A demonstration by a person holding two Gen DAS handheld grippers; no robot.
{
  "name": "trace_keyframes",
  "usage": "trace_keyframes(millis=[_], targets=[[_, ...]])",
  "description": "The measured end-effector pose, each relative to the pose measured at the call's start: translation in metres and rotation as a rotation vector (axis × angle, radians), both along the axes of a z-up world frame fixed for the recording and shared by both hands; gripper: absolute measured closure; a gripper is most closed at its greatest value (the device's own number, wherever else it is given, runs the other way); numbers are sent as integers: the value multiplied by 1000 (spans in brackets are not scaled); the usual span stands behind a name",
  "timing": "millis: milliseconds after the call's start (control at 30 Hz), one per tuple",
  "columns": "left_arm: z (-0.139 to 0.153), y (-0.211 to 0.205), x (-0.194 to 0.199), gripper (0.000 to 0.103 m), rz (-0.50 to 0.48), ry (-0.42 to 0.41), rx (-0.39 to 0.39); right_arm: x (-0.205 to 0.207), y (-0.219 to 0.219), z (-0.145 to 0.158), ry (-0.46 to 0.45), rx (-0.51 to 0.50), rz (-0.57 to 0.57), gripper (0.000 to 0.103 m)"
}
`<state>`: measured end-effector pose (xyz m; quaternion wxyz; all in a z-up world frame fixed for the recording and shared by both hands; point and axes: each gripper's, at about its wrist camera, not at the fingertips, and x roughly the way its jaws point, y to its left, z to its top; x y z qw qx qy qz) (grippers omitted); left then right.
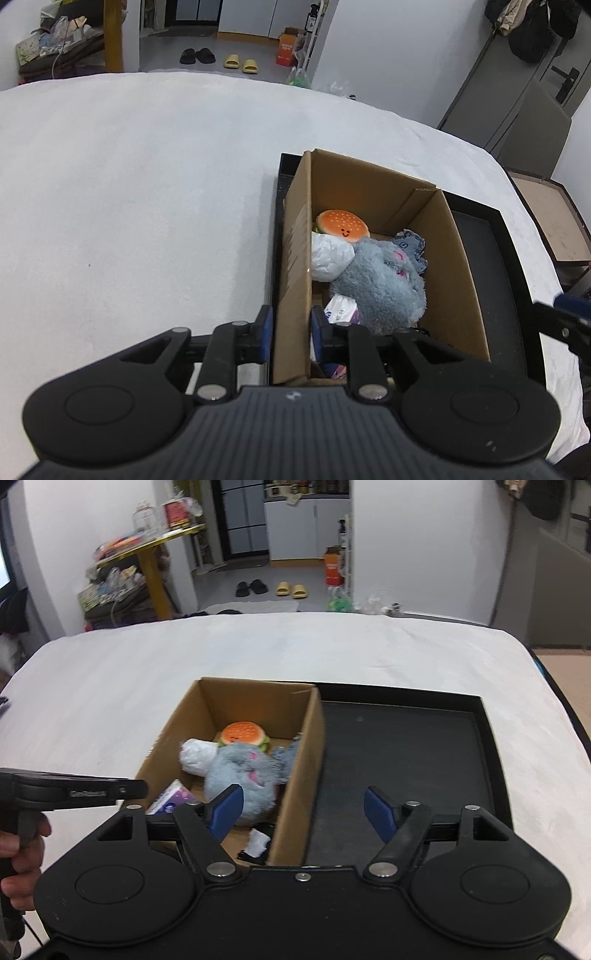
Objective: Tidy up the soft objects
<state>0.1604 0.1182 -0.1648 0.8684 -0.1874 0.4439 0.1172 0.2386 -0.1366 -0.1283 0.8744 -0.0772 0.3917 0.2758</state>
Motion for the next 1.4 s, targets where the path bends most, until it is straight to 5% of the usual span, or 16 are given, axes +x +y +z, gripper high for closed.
trace_keyframes(millis=[367,633,1100,1400], targets=[[14,3,-11,51,-1,-6,41,-5,-56,-15,45,71,-87,24],[43,-4,-26,50,0,-50,76,-12,-77,-2,8,125,-110,23],[107,-39,-64,43,-37,-170,279,-50,-113,44,-89,233,-106,19],[134,-36,-85,42,-19,-208,288,-69,-136,54,-119,277,-131,16]])
